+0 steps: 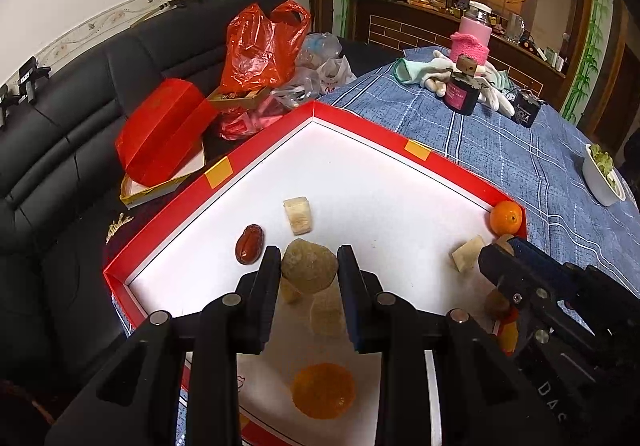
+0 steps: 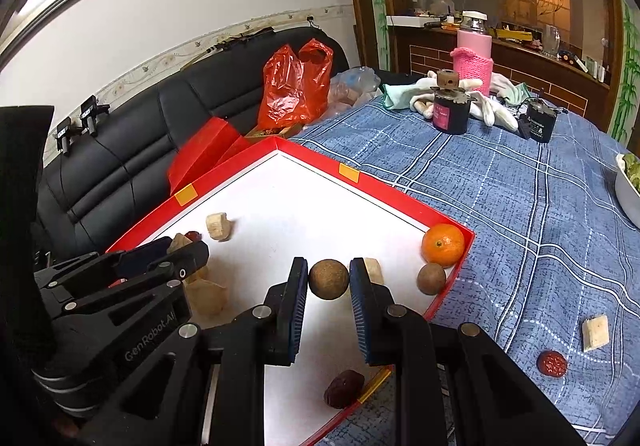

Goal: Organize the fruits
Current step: 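Lower the pastry and brown fruit into the tray and open both grippers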

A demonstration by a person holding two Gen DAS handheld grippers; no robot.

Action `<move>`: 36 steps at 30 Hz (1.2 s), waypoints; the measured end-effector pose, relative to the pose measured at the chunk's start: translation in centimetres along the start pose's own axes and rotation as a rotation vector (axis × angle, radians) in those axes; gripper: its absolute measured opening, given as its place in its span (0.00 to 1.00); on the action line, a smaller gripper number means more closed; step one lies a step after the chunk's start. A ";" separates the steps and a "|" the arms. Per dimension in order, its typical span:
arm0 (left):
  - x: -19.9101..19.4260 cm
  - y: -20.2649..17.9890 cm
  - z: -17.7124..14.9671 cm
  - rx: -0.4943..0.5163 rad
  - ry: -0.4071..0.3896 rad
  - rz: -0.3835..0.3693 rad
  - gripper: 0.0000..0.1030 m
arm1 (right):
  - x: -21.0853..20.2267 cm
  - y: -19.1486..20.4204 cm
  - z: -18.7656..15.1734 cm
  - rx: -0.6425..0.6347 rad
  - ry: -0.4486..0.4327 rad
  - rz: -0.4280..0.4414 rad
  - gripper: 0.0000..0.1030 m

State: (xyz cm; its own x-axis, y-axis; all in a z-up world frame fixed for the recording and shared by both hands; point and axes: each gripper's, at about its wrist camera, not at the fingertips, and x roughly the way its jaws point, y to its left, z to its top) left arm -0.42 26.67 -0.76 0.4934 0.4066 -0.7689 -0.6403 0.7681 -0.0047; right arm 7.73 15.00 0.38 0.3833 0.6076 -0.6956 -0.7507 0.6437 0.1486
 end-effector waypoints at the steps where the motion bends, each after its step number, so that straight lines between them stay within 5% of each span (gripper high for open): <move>1: 0.1 0.0 0.0 0.000 0.003 0.002 0.26 | 0.1 0.0 0.0 0.000 0.001 0.000 0.21; 36: 0.6 0.5 -0.3 -0.009 0.017 0.011 0.26 | 1.4 0.2 -0.1 -0.006 0.037 -0.011 0.21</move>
State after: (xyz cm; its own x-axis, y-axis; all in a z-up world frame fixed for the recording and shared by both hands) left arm -0.62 27.13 -1.38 0.4765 0.4064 -0.7796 -0.6511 0.7590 -0.0023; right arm 8.03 15.97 -0.68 0.3714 0.5828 -0.7228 -0.7496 0.6475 0.1369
